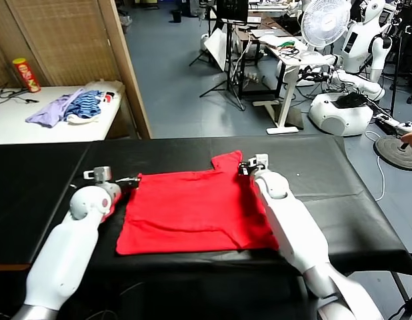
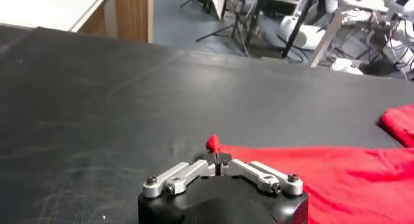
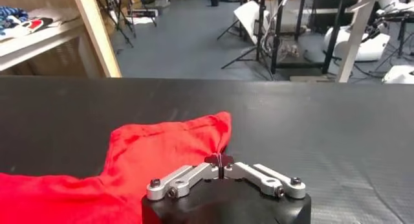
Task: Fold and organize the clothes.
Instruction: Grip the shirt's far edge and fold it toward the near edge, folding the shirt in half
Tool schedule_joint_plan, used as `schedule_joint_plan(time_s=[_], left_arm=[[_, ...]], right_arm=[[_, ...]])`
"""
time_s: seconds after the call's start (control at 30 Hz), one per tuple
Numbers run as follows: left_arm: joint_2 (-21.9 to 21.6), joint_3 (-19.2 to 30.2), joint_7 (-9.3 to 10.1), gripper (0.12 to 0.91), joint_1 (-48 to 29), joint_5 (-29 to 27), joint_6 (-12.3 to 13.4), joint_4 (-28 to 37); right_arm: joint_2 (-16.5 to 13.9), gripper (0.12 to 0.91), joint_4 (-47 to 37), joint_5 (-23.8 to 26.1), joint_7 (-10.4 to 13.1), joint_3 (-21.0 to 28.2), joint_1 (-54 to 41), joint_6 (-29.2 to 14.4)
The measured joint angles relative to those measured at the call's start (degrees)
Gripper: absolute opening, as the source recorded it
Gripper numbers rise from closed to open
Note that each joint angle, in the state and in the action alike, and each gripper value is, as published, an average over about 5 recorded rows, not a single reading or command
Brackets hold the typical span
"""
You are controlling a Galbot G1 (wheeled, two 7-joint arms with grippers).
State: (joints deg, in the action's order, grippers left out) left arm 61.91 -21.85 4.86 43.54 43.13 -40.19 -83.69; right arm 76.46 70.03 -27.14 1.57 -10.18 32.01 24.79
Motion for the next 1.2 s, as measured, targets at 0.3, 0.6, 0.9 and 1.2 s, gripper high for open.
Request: schedule_joint_plan(time_s=[0.3, 0.6, 0.9, 1.2], left_arm=[[-2.8, -3.9, 1.87, 0.127, 8.0, 0.3, -1.1, -12.8], [-3.6, -8.6, 1.63, 0.127, 18.8, -3.1, -2.0, -25.6], [-3.0, -12.3, 0.03, 0.127, 29.5, -10.0, -2.1, -33.1], [-2.1, -12.7, -1.05, 0.127, 36.9, -16.8, -2.0, -35.2]], right_arm=[[-6.8, 0.123, 17.5, -5.5, 1.0, -3.2, 9.6, 4.1], [-13.2, 0.123, 30.7, -9.4, 3.5, -6.1, 18.0, 12.1], [-16.0, 0.123, 39.6, -5.0, 3.9, -7.8, 26.8, 17.1], [-15.6, 0.123, 42.3, -0.8, 3.7, -8.0, 33.2, 17.4]])
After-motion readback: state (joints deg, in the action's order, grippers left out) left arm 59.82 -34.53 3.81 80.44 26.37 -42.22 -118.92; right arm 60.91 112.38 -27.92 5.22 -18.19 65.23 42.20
